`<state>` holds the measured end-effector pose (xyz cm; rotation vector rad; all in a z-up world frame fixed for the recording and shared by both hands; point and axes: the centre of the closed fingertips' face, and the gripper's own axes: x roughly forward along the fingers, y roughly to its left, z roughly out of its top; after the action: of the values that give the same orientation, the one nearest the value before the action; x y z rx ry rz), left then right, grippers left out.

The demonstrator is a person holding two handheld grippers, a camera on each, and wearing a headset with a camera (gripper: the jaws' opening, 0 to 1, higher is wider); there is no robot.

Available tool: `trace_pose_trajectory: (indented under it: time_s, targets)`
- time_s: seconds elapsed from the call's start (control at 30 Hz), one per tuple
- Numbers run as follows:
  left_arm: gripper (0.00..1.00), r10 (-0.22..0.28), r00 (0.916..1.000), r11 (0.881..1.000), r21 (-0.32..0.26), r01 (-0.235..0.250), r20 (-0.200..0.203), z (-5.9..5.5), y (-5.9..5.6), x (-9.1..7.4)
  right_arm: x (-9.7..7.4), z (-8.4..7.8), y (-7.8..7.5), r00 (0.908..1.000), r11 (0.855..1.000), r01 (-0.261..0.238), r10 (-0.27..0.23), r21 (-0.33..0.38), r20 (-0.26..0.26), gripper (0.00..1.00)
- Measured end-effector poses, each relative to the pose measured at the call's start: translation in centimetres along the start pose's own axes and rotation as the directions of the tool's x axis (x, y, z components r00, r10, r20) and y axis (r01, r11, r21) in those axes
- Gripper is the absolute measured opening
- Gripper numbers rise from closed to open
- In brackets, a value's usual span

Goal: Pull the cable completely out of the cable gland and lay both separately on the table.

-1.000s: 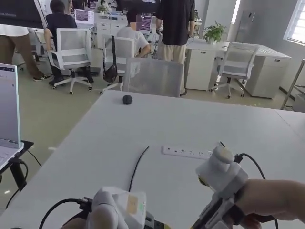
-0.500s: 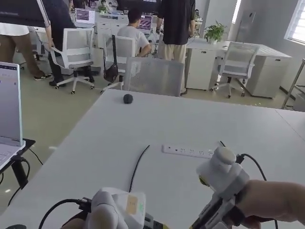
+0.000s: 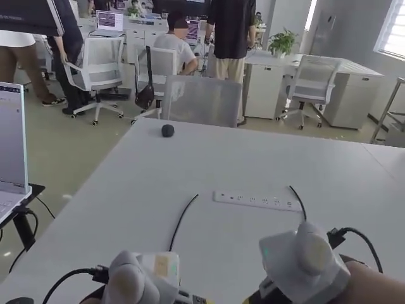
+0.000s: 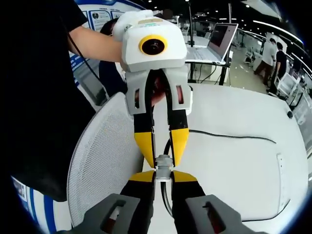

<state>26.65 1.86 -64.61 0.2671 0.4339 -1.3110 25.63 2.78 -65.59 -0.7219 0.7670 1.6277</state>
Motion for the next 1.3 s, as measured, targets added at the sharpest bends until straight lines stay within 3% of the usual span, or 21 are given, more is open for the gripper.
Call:
trace_pose_trajectory:
  time_s: [0.27,0.37,0.4,0.53,0.87,1.17,1.3]
  targets:
    - [0.15,0.003,1.0,1.0,0.004,-0.003,0.002,0.1,0.1,0.0,-0.1,0.0,-0.2,0.9998,1.0,0.019,-0.019,-0.009,-0.001,0.09]
    - [0.15,0.006,0.9999,1.0,0.007,-0.006,0.011,0.3,0.2,-0.2,-0.2,0.1,-0.4,0.9997,0.999,0.026,-0.025,0.026,-0.005,0.09]
    - [0.15,0.005,0.9998,1.0,0.004,-0.005,0.018,0.4,0.3,-0.3,-0.3,0.0,-0.4,0.9998,0.998,0.016,-0.016,0.054,-0.015,0.11]
    - [0.15,0.006,0.9997,1.0,0.007,-0.006,0.025,0.4,0.5,-0.4,-0.4,0.0,-1.1,0.9985,0.998,0.054,-0.054,0.038,-0.008,0.28]
    - [0.15,0.005,0.9998,1.0,-0.003,-0.005,0.02,0.2,0.6,-0.6,-0.8,0.2,-1.2,0.9989,0.997,0.046,-0.046,0.065,0.005,0.27]
    - [0.15,0.02,0.9994,1.0,-0.016,-0.019,0.029,0.5,1.1,-0.8,-2.2,0.6,-1.1,0.9937,0.992,0.108,-0.11,0.065,0.021,0.24]
    - [0.15,0.021,0.9993,0.999,-0.026,-0.02,0.03,0.4,1.1,-0.9,-2.5,-0.2,-1.0,0.9889,0.988,0.149,-0.149,0.05,-0.008,0.23]
